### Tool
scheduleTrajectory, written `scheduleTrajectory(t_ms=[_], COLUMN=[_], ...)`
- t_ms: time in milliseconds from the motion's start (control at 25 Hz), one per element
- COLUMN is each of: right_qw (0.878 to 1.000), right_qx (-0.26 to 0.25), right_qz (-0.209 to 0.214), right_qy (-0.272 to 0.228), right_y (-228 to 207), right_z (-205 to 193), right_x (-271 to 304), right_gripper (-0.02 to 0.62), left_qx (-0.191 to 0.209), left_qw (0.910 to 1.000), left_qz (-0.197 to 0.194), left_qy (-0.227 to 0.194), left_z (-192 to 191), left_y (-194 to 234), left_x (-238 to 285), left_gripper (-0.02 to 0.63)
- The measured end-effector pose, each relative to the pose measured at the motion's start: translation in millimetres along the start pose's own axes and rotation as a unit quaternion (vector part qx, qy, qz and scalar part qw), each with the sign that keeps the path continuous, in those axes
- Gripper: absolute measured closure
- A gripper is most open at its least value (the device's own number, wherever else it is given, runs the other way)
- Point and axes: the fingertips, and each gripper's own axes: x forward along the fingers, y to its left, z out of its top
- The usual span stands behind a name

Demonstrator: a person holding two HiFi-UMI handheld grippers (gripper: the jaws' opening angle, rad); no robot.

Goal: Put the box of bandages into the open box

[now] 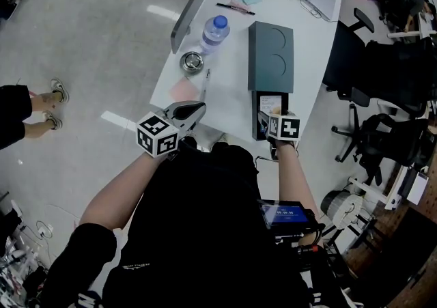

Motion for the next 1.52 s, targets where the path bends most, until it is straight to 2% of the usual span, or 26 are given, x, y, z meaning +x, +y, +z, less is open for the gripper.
scheduleTrajectory(t_ms=[320,600,640,680,720,1040,1200,1360,1520], right_qw=[1.0,0.999,0.999,0.998,0.998,0.994,0.989,0.981,0.968], right_qx=[0.006,0.003,0.001,-0.002,-0.005,-0.003,-0.001,-0.001,-0.005], right_qz=[0.017,0.008,-0.002,-0.012,-0.019,-0.004,0.003,0.018,0.047], right_qy=[-0.01,-0.044,-0.049,-0.056,-0.063,-0.11,-0.145,-0.193,-0.246], right_y=[1,1,-3,-6,-8,-10,-19,-25,-31], right_z=[1,9,8,8,7,5,6,12,13], right_x=[-6,-15,-18,-21,-23,-43,-59,-80,-100], right_gripper=[0.19,0.203,0.249,0.332,0.359,0.375,0.431,0.529,0.559], left_qx=[0.001,0.006,0.007,0.009,0.011,0.033,0.043,0.048,0.054], left_qw=[1.0,0.9999,0.9998,0.9997,0.9996,0.9987,0.9983,0.9981,0.9981], left_qz=[-0.006,-0.012,-0.014,-0.017,-0.019,-0.027,-0.027,-0.023,-0.013], left_qy=[0.006,0.01,0.012,0.015,0.018,0.03,0.031,0.03,0.026], left_z=[-1,-1,-3,-6,-7,-9,-9,-10,-11], left_y=[-4,-4,-5,-7,-9,-26,-38,-52,-62], left_x=[5,8,10,11,12,24,34,42,50], left_gripper=[0.6,0.6,0.6,0.6,0.6,0.6,0.6,0.6,0.6])
